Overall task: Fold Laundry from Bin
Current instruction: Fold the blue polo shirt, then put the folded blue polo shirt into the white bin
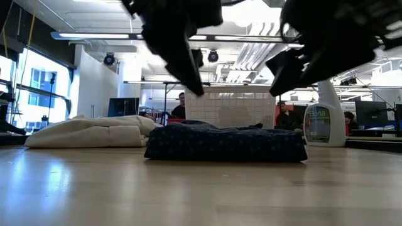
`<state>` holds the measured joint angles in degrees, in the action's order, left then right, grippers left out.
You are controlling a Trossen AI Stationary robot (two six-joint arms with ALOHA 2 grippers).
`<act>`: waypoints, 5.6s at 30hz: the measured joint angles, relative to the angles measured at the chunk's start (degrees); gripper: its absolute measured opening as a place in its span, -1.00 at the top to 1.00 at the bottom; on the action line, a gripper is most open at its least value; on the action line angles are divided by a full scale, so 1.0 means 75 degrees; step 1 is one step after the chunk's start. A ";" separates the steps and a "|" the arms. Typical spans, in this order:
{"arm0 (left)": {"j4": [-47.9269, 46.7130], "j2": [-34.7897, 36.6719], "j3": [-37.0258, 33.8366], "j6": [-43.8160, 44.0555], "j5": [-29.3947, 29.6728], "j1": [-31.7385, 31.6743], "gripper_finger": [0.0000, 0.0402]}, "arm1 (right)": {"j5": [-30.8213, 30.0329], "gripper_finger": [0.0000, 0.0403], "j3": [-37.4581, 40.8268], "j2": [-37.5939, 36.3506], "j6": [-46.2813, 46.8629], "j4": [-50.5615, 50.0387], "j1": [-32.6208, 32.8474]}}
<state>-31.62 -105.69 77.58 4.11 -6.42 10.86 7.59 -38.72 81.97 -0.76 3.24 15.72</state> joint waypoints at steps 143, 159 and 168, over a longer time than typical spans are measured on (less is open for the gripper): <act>-0.2875 0.5616 -0.0615 0.1323 0.2612 -0.2211 0.76 | 0.2285 0.78 -0.2791 0.3862 0.0397 -0.1738 -0.3985; -0.2806 0.7134 -0.0615 0.1078 0.2686 -0.2811 0.76 | 0.4830 0.96 -0.5468 0.2128 0.3380 -0.1882 -0.5383; -0.2278 0.7216 -0.0615 0.1222 0.3126 -0.2811 0.76 | 0.4865 0.98 -0.8158 0.1985 0.3359 -0.1902 -0.7041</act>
<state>-48.71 -51.57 72.97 13.27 17.02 -10.22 44.08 -99.91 96.86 24.43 -11.03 -37.09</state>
